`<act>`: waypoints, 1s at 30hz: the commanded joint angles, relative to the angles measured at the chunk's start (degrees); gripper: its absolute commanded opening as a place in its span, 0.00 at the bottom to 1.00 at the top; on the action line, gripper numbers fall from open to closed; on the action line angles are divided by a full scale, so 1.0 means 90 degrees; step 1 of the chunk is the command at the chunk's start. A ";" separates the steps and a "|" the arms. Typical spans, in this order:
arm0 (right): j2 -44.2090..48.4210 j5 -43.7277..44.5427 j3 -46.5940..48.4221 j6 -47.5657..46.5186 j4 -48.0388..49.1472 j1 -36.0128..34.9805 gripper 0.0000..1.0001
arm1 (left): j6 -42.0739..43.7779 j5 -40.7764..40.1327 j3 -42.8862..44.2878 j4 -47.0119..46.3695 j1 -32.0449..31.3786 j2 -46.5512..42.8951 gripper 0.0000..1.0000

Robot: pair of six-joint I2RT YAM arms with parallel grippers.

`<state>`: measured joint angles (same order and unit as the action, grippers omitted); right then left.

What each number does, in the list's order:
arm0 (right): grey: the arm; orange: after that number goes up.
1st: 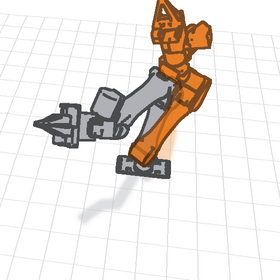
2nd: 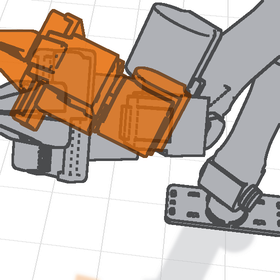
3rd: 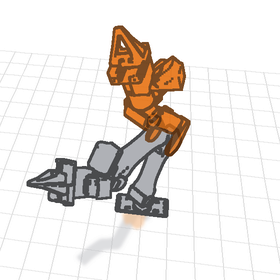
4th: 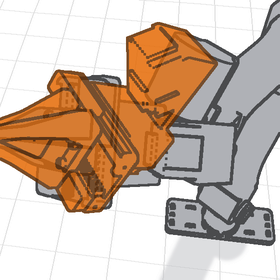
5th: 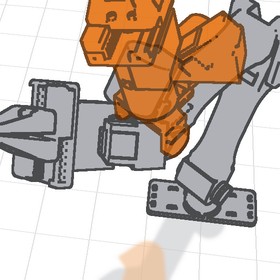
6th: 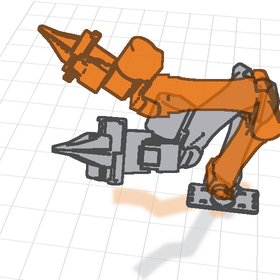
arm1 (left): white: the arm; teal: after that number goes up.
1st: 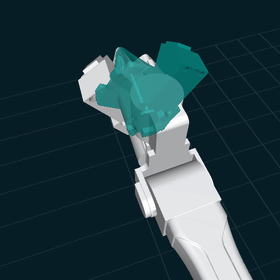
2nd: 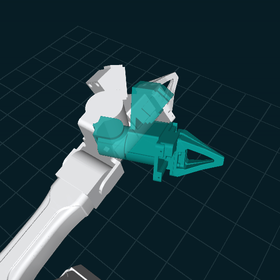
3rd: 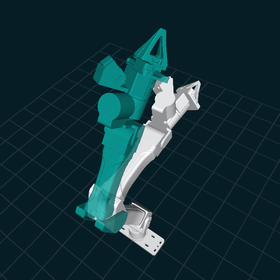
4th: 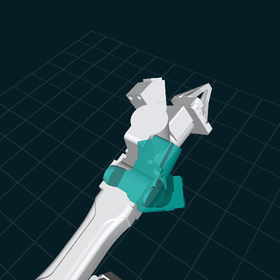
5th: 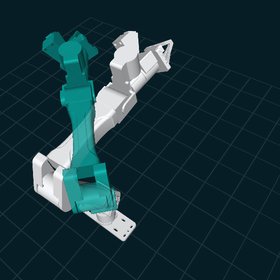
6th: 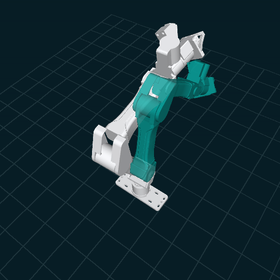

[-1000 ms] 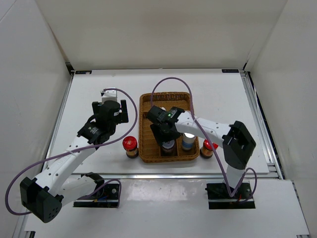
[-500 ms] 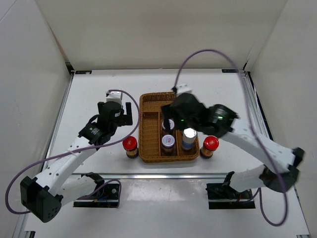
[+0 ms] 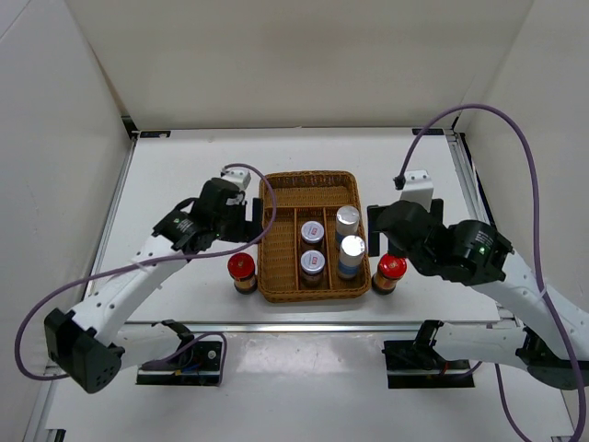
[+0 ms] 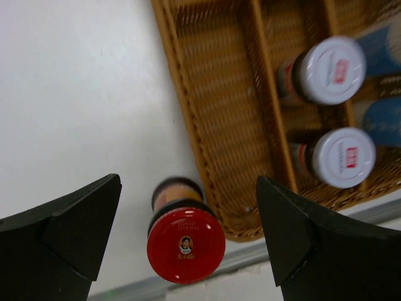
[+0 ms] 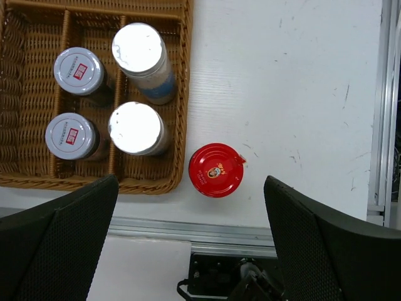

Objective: Organize the condiment bottles

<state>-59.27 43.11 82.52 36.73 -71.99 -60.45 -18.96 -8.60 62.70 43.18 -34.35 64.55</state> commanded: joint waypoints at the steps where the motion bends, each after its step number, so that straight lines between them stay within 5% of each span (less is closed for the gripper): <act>1: 0.0247 0.0425 -0.0048 0.0382 -0.0185 -0.0003 1.00 | -0.0432 0.0379 -0.0208 0.0720 -0.0012 0.0230 1.00; 21: -0.0124 0.0551 0.0030 0.0255 -0.0312 -0.0003 1.00 | -0.1165 0.0663 -0.0697 0.1208 -0.0012 0.0396 1.00; 25: -0.0066 0.0610 -0.0028 0.0255 -0.0312 -0.0003 1.00 | -0.1096 0.0663 -0.0570 0.1208 -0.0012 0.0532 0.87; 30: 0.0071 0.0669 -0.0087 0.0313 -0.0371 -0.0003 1.00 | -0.0950 0.0498 0.0073 0.1364 -0.0012 0.0532 0.47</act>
<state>-60.03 46.59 81.82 38.63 -74.15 -60.45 -28.23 -3.70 58.11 55.02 -34.35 70.17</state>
